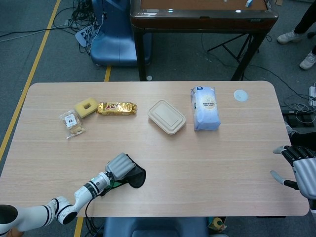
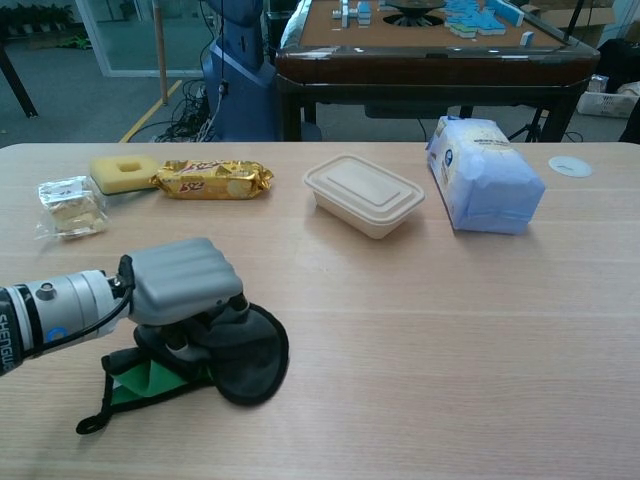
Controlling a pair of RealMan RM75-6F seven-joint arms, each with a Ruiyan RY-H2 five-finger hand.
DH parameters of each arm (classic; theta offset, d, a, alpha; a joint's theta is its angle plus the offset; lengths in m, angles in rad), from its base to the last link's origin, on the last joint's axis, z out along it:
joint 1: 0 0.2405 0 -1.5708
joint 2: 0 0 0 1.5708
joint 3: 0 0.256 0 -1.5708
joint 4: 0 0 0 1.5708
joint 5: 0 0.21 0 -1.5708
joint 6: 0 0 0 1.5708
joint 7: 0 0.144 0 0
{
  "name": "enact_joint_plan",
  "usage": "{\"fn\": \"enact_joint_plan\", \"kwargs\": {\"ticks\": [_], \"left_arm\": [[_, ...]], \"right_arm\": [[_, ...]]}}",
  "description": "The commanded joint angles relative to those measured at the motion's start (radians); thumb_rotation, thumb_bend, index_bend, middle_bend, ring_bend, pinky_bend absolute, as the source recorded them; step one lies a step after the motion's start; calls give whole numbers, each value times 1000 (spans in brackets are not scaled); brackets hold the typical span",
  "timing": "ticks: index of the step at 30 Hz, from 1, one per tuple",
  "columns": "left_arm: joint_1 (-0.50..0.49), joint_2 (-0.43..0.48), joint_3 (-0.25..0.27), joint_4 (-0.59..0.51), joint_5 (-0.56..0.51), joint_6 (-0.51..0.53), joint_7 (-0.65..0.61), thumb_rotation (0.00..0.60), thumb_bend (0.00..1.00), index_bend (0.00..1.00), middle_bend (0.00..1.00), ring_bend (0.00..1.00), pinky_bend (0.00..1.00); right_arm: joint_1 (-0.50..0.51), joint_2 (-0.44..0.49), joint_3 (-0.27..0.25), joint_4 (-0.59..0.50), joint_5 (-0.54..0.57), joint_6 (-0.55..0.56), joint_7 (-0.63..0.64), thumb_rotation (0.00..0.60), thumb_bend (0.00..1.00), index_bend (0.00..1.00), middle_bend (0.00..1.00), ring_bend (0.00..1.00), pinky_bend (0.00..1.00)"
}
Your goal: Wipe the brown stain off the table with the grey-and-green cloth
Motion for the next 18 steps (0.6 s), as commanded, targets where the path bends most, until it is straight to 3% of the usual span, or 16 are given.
{"fn": "enact_joint_plan", "kwargs": {"ticks": [1,7,18], "left_arm": [[2,10,-9,14,-27,-9,28,600,201,617,666,661,998],[3,20,-4,-59,-44,-30,-2,600,201,617,666,661,998],[-20,8,32,-234,41,-25,-51,600,200,615,666,661,998]], "right_arm": [[0,-1,0,-1,0,-1,-1,600,249,366,364,309,293],[0,0,0,-3,-1,-1,-4,600,249,366,364,309,293],[-5,3,1,-6,2,7,-3,600,249,366,364,309,293]]}}
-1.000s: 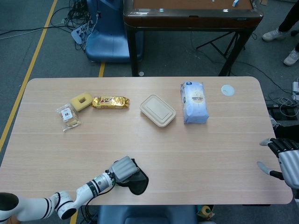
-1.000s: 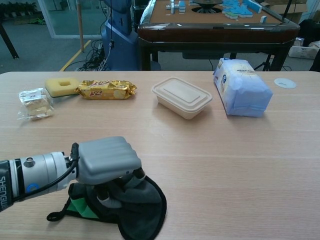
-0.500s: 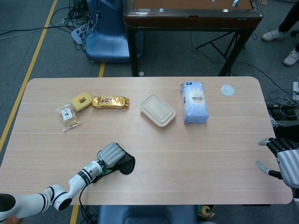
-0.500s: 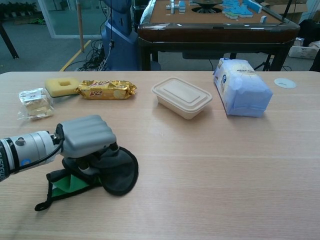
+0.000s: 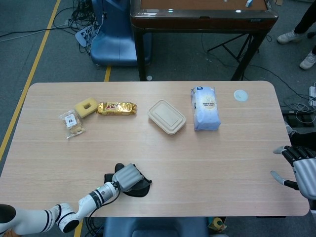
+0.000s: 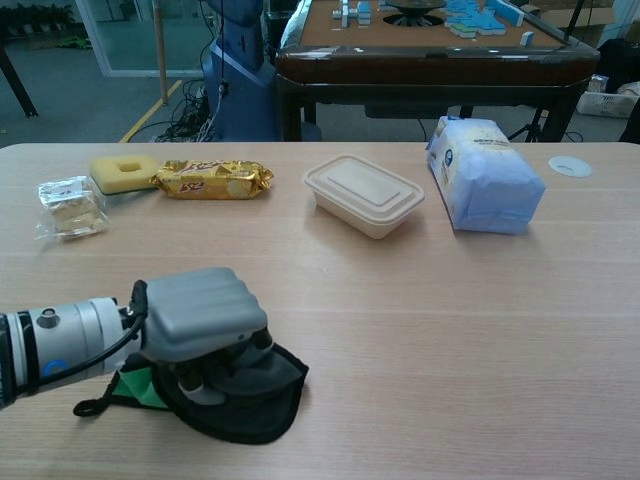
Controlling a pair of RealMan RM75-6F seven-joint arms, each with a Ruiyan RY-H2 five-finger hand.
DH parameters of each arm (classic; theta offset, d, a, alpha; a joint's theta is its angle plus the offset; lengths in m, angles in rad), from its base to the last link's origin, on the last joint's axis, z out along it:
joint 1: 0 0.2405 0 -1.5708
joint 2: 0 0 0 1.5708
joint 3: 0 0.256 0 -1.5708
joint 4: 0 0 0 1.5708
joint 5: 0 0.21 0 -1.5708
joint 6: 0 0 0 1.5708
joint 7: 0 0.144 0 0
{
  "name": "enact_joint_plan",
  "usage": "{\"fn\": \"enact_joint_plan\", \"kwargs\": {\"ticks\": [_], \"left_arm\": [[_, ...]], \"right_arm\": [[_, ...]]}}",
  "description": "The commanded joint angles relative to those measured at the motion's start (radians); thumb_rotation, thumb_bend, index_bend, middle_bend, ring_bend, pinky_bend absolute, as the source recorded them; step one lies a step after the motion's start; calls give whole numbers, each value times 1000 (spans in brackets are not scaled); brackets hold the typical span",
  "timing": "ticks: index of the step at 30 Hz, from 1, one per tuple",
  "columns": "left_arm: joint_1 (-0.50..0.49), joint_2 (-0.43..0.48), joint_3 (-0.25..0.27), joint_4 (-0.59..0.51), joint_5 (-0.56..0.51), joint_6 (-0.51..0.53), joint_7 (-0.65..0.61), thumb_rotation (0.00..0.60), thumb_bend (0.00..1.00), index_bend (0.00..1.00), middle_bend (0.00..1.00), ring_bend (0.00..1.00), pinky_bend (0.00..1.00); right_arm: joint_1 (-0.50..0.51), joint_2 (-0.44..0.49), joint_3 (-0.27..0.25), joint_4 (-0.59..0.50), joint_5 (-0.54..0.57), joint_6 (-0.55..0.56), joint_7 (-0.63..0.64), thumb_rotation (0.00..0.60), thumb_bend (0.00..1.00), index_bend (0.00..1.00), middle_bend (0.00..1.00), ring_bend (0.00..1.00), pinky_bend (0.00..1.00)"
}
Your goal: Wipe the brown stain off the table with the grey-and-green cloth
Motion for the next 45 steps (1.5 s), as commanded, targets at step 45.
{"fn": "enact_joint_plan", "kwargs": {"ticks": [45], "left_arm": [[-77,-31,-289,327,-357,29,45,600,200,267,305,384,831]], "right_arm": [[-5,-6,4,15,7,5,13,600,249,366,364,309,293]]}}
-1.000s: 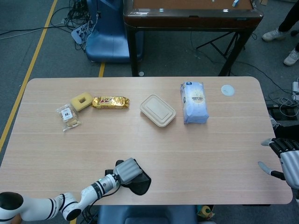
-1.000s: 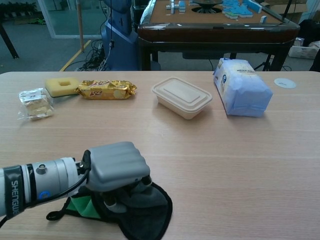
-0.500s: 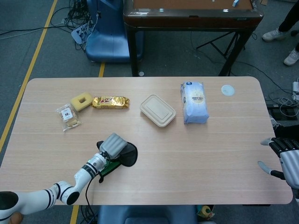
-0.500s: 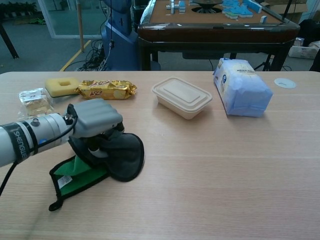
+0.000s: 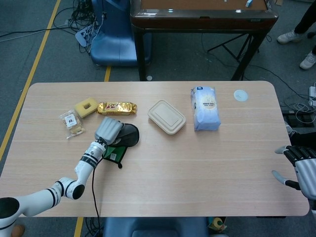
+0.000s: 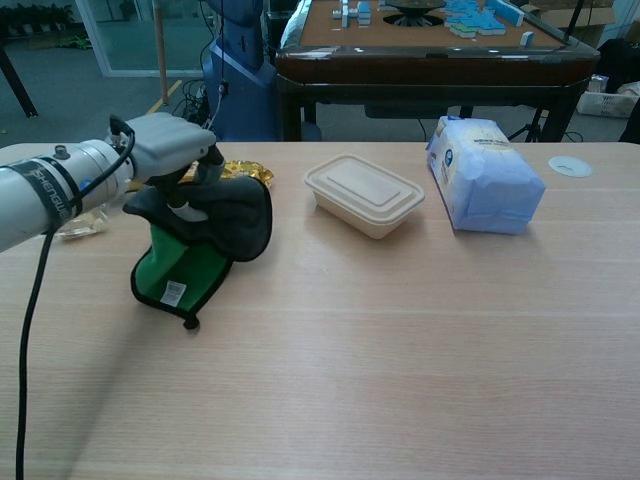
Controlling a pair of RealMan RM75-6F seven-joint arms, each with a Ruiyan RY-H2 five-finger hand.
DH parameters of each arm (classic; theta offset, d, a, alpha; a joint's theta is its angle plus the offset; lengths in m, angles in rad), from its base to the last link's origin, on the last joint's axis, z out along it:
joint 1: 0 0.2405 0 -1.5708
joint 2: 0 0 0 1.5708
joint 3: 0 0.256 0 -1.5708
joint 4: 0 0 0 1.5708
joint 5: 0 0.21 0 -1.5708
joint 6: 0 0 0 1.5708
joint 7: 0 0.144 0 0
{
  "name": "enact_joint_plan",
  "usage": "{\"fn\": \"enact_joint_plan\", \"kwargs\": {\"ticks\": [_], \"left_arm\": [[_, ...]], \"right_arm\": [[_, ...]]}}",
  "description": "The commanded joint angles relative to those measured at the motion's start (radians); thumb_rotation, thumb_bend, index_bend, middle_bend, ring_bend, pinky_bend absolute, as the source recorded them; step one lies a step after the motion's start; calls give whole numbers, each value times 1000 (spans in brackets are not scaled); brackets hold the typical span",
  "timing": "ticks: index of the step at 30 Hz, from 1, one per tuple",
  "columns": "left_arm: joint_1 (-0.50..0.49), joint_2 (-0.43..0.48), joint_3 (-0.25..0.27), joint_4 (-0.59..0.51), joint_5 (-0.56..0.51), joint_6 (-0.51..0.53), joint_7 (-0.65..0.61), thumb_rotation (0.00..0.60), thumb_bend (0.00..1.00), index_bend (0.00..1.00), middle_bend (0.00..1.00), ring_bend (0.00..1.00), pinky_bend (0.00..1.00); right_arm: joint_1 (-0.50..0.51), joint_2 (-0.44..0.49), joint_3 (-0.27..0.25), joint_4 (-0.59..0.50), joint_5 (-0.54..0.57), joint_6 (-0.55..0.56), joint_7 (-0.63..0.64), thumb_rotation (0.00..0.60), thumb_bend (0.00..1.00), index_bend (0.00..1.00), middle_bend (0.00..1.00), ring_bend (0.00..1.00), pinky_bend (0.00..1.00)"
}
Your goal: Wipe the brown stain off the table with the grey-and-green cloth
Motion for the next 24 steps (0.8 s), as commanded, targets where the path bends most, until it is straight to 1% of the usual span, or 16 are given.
{"fn": "enact_joint_plan", "kwargs": {"ticks": [1,2,3,4,5,7,10,15,19,24], "left_arm": [[-2,-6,-7,5,-54,-25,15,600,200,168,194,279,754],[2,1,-18,-14,-94,-49,-4,600,198,83,98,183,659],[4,10,-26,-30,-122,-67,-14,600,194,44,51,126,590],[5,23,-33,-49,-144,-75,-23,600,184,9,10,54,491],[7,31,-36,-61,-153,-76,-31,600,176,0,0,17,432],[14,54,-34,-86,-159,-74,-48,600,170,0,0,3,385],[36,92,-21,-128,-144,-50,-76,600,170,0,0,2,352],[98,156,3,-197,-76,33,-169,600,170,0,0,7,343],[164,226,34,-267,-32,98,-238,600,169,18,0,23,343],[242,302,77,-325,4,179,-267,600,170,51,0,33,343]], "right_arm": [[0,0,0,1,1,0,2,600,249,366,364,309,293],[0,0,0,2,1,-1,4,600,248,366,364,309,293],[1,-1,0,3,0,-1,5,600,248,366,364,309,293],[2,-2,0,4,-1,-2,6,600,248,366,364,309,293],[3,-2,0,5,-1,-3,7,600,248,366,364,309,293],[4,-3,0,6,-2,-5,9,600,249,367,364,309,293],[4,-2,0,9,-1,-4,13,600,249,366,364,309,293],[4,-1,0,15,2,-8,20,600,249,366,364,309,293],[7,-2,-2,17,-2,-12,22,600,249,366,364,309,293],[12,2,-6,12,-5,-27,20,600,249,366,364,309,293]]}}
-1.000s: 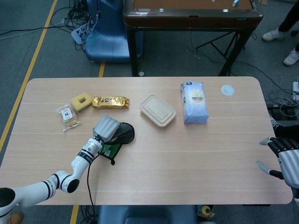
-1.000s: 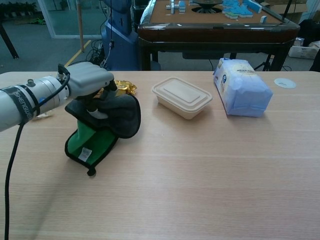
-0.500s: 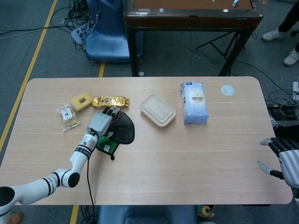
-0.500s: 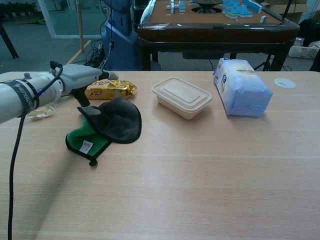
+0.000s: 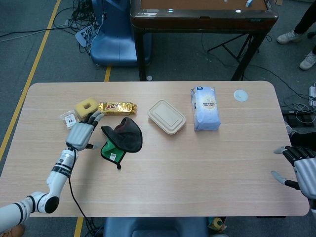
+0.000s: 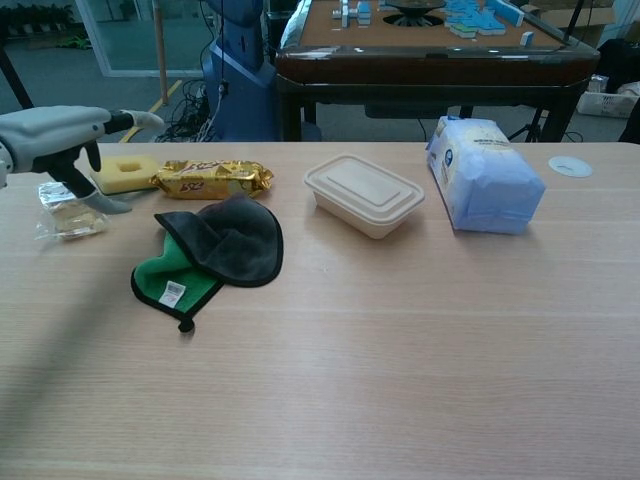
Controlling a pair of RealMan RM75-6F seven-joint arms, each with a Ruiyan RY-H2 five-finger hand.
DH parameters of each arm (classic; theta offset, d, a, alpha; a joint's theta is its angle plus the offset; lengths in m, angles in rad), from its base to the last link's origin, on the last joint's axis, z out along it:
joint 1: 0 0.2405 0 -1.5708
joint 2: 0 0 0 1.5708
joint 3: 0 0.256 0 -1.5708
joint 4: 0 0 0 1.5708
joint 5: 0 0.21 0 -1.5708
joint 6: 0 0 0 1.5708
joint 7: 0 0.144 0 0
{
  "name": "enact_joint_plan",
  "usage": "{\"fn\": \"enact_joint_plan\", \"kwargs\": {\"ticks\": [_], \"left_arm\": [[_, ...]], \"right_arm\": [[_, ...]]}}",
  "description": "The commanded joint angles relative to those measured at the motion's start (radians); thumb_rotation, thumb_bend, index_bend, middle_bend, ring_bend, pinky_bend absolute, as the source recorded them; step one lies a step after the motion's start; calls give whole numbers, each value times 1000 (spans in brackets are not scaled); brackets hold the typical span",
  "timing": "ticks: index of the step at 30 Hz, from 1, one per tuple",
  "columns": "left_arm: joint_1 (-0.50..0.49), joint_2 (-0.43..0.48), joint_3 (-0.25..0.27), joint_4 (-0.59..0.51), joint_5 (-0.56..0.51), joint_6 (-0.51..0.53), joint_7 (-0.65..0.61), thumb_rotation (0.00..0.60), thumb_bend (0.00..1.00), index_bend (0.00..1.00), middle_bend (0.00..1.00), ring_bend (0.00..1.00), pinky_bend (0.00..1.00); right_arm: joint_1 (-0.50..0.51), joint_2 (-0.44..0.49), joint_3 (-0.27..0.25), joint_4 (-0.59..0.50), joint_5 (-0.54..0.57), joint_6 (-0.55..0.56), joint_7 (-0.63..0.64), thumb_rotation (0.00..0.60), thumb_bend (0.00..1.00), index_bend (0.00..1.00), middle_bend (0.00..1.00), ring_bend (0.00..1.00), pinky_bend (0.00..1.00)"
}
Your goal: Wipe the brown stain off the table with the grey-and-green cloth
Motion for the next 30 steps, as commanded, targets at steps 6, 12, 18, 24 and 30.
{"fn": "enact_joint_plan", "kwargs": {"ticks": [6,12,18,24,30], "left_arm": [[157,130,76,-120,61,168,-68,600,170,71,0,34,343],[281,205,142,-199,104,296,-88,600,170,74,0,34,343],[389,255,193,-260,151,412,-104,600,170,74,0,34,343],[476,255,227,-280,213,520,-101,600,170,75,0,34,343],[535,235,229,-280,236,585,-108,600,169,75,0,34,343]], "right_arm": [[7,-1,-5,0,-5,-13,1,600,249,366,364,309,293],[18,-10,-13,11,-28,-24,9,600,248,366,364,309,293],[33,-15,-18,10,-53,-36,9,600,249,366,364,309,293],[42,-26,-23,11,-66,-44,-1,600,249,366,363,309,293],[47,-36,-27,17,-73,-47,-2,600,249,366,363,309,293]]}}
